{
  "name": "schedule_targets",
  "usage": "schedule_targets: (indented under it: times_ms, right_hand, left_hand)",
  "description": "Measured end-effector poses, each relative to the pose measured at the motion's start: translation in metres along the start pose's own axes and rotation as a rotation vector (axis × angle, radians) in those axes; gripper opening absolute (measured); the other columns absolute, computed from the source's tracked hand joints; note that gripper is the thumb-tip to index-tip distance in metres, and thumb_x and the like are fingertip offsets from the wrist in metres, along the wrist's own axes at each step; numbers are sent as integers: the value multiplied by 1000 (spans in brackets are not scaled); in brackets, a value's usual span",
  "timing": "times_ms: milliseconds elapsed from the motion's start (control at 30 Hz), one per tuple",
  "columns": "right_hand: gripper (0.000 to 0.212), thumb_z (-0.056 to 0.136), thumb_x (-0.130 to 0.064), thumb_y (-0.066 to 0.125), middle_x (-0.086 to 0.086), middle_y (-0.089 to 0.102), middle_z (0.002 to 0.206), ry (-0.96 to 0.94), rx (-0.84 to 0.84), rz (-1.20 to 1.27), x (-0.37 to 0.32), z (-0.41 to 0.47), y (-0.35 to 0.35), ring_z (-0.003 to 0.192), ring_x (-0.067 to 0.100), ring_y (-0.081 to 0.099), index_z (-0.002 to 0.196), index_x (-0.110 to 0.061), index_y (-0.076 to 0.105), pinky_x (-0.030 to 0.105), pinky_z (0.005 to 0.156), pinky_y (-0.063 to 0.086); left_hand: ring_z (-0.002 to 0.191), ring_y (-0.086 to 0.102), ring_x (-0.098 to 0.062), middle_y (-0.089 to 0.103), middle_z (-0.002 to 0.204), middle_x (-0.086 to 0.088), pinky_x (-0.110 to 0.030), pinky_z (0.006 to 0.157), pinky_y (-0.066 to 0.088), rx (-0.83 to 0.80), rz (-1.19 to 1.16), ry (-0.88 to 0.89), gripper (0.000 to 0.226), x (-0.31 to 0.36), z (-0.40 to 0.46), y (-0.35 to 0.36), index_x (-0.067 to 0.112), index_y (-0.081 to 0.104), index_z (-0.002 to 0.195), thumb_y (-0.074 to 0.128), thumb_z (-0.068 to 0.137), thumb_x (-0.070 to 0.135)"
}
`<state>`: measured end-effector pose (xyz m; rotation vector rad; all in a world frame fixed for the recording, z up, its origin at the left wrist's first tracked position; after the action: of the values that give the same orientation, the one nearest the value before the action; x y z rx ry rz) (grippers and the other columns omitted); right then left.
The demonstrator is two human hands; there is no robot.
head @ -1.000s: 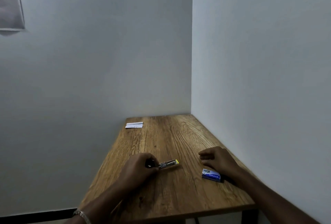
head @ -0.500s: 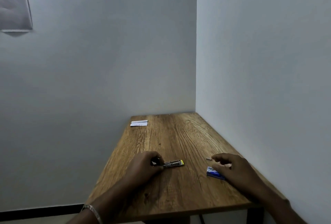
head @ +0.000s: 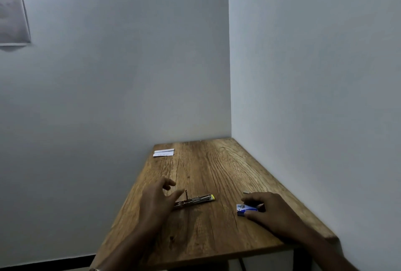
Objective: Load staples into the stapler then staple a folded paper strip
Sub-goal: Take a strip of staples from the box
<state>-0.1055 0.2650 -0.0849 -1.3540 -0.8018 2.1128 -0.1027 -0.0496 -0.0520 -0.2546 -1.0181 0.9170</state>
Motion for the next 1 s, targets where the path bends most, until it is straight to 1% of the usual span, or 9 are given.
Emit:
schedule_targets:
  times_ms: [67, 200, 267, 367, 433, 633, 767, 833, 1000]
  right_hand:
    - [41, 83, -32, 77, -17, 68, 114, -27, -24, -2, -9, 2, 9, 96, -9, 62, 123, -31, 68, 2, 74, 46]
    - [44, 83, -36, 77, -17, 67, 115, -88, -65, -2, -30, 5, 27, 98, -8, 62, 125, -31, 66, 6, 78, 48]
    - [46, 82, -35, 77, -18, 67, 113, -110, -61, 13, -38, 6, 33, 98, -9, 61, 126, -32, 66, 6, 80, 49]
    - [50, 80, -37, 79, -26, 66, 102, -158, -70, 44, -48, 6, 40, 100, -13, 60, 127, -33, 65, 6, 81, 49]
    - [51, 80, -36, 78, -30, 64, 98, -187, -82, 50, -53, 5, 41, 100, -15, 59, 129, -34, 64, 5, 82, 48]
    - [58, 80, -33, 77, -24, 67, 96, -194, -83, 57, -51, 5, 40, 100, -16, 59, 135, -35, 57, 3, 80, 47]
    - [63, 79, -33, 78, -19, 69, 99, -182, -83, 61, -48, 7, 42, 98, -13, 61, 137, -37, 54, 4, 78, 48]
    - [64, 77, -34, 79, -18, 71, 99, -171, -96, 87, -47, 9, 44, 97, -10, 63, 136, -39, 55, 7, 78, 49]
    - [60, 74, -33, 81, -22, 70, 102, -161, -103, 132, -44, 7, 46, 99, -10, 63, 128, -44, 59, 9, 78, 50]
  left_hand:
    - [81, 60, -5, 64, 83, 13, -25, 65, 48, 144, -59, 25, 11, 13, -15, -15, 31, 65, 84, 74, 83, 36]
    - [70, 60, 7, 67, 77, 17, -14, 61, 41, -221, -129, 20, 6, 39, -39, 32, 35, 69, 84, 67, 89, 37]
    - [75, 59, 10, 68, 84, 18, -14, 68, 43, -325, -69, 63, 10, 49, -46, 49, 31, 74, 94, 65, 91, 37]
    - [93, 60, 7, 71, 104, 16, -18, 85, 50, -352, -69, 80, 18, 56, -50, 60, 28, 73, 107, 66, 91, 31]
    - [97, 63, 3, 71, 108, 12, -24, 90, 53, -344, -97, 43, 19, 53, -49, 63, 27, 73, 108, 68, 89, 29]
    - [96, 64, 1, 68, 110, 9, -29, 85, 58, -351, -169, -55, 22, 46, -46, 66, 23, 70, 109, 71, 87, 23]
    - [91, 64, 1, 65, 108, 9, -21, 77, 57, -399, -210, -98, 25, 44, -44, 72, 21, 65, 113, 69, 89, 21]
    - [89, 62, 2, 62, 108, 10, -13, 69, 52, -438, -202, -84, 27, 49, -44, 76, 22, 63, 117, 68, 90, 22]
    - [88, 56, 4, 70, 112, 10, -9, 68, 40, -453, 33, 111, 33, 67, -51, 78, 29, 69, 120, 69, 88, 38]
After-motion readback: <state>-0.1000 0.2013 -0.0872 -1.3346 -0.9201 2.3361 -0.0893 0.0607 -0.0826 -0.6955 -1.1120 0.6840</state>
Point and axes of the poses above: each hand's wrist, its own z-axis towards the middle knuckle, its own y-axis out of the palm, x = y × z, the point moved 10 cm from there along z, towards the middle knuckle
